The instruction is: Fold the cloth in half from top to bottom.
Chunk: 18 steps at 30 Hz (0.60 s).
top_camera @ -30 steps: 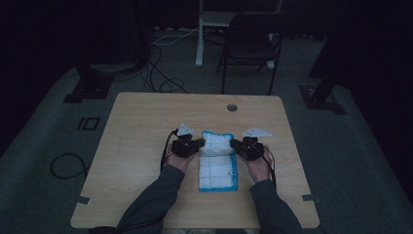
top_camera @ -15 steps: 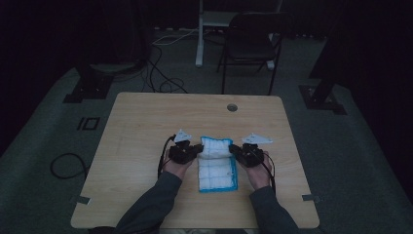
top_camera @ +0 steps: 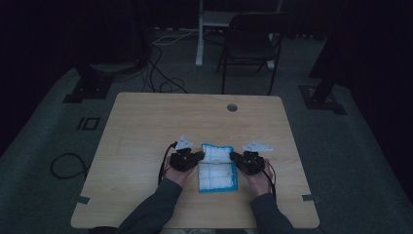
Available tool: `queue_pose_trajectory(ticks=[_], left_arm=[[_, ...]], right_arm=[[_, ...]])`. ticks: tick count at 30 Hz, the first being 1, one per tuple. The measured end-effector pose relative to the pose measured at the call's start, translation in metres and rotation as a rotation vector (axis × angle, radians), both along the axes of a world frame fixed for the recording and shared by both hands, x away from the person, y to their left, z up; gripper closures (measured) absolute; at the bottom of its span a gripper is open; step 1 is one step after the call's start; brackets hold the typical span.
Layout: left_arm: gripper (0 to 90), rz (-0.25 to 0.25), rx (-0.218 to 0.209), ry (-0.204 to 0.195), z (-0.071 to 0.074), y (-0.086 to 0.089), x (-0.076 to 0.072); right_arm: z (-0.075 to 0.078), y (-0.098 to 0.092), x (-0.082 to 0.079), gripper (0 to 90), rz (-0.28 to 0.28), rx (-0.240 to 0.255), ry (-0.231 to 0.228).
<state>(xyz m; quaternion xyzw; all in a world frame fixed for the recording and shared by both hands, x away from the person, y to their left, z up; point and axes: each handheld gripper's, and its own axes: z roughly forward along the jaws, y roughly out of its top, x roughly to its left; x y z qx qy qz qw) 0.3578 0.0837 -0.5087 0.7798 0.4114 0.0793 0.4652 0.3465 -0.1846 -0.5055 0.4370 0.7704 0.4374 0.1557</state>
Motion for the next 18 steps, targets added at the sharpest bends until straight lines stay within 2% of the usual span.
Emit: queue_pose_trajectory(ticks=[3, 4, 10, 15, 18], left_arm=[[85.8, 0.000, -0.002, 0.006, -0.001, 0.000, -0.001], [85.6, 0.006, -0.003, 0.025, -0.007, 0.001, -0.004], [81.2, 0.017, 0.002, 0.052, -0.017, 0.004, -0.010], [76.9, 0.033, -0.022, 0.040, -0.014, 0.009, -0.014], [75.6, 0.060, -0.042, 0.023, -0.006, 0.014, -0.010]], right_arm=[[-0.002, 0.000, -0.003, 84.2, 0.002, 0.002, 0.003], [-0.005, 0.000, -0.005, 84.1, 0.004, 0.003, 0.008], [-0.012, 0.001, -0.010, 84.0, 0.002, 0.010, 0.023], [-0.015, 0.000, -0.013, 84.0, 0.000, 0.016, 0.030], [-0.017, -0.001, -0.015, 83.9, -0.001, 0.019, 0.032]])
